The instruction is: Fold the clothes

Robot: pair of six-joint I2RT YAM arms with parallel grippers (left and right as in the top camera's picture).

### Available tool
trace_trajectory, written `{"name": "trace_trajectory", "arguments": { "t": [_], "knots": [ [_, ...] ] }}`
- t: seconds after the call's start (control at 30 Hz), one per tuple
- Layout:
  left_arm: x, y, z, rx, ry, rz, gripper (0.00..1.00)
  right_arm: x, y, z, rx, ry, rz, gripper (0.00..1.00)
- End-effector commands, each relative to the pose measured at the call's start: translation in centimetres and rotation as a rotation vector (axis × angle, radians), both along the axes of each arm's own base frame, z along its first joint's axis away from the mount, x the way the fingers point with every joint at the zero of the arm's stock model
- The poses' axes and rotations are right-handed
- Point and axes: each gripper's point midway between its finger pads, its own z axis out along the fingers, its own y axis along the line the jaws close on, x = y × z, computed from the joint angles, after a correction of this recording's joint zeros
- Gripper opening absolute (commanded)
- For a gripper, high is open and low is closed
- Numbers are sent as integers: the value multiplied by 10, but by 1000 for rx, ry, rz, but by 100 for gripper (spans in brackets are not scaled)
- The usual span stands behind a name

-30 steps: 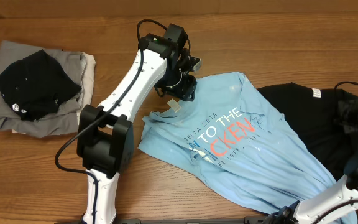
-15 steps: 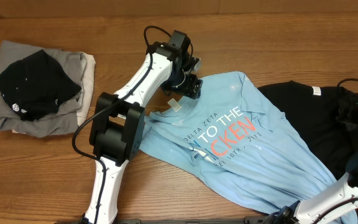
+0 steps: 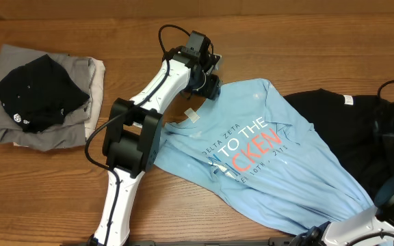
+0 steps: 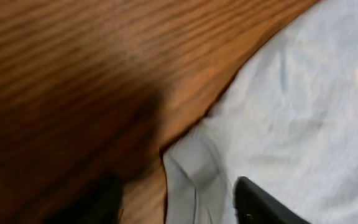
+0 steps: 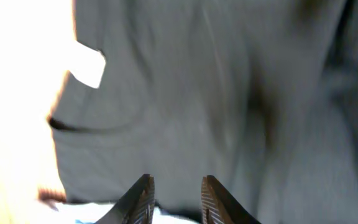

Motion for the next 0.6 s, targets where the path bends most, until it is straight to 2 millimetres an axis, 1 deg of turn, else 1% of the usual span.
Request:
{"name": "trace_trajectory", "arguments": {
  "t": [0.0,0.03,0.13,0.2,0.23,0.27,0.37,0.43,0.5,0.57],
  "knots": [
    [-8,-4,-35,-24,76,-4,52,2,10,9,20,-21,56,27],
    [-9,-8,-33,-44,77,-12,48,0,11,8,25,-14,62,27],
    [-8,-9,-33,-49,75,-14,34,-4,14,8,37,0,62,26],
    [-8,-9,-33,-49,76,-13,22,-6,16,7,43,9,63,25],
    [-8,-8,-32,-54,77,-12,11,-7,17,7,47,15,63,25],
    [-7,-10,-31,-69,78,-14,4,-8,18,7,51,20,63,25],
    [-1,-11,-18,-120,84,-2,4,-14,16,5,36,53,60,25],
    [9,-5,-1,-152,90,29,4,-16,18,2,39,63,56,25],
    [22,7,20,-163,81,58,4,-21,21,-3,52,79,51,25],
    [34,25,43,-166,71,94,4,-28,25,-12,63,104,47,25]
  ]
}}
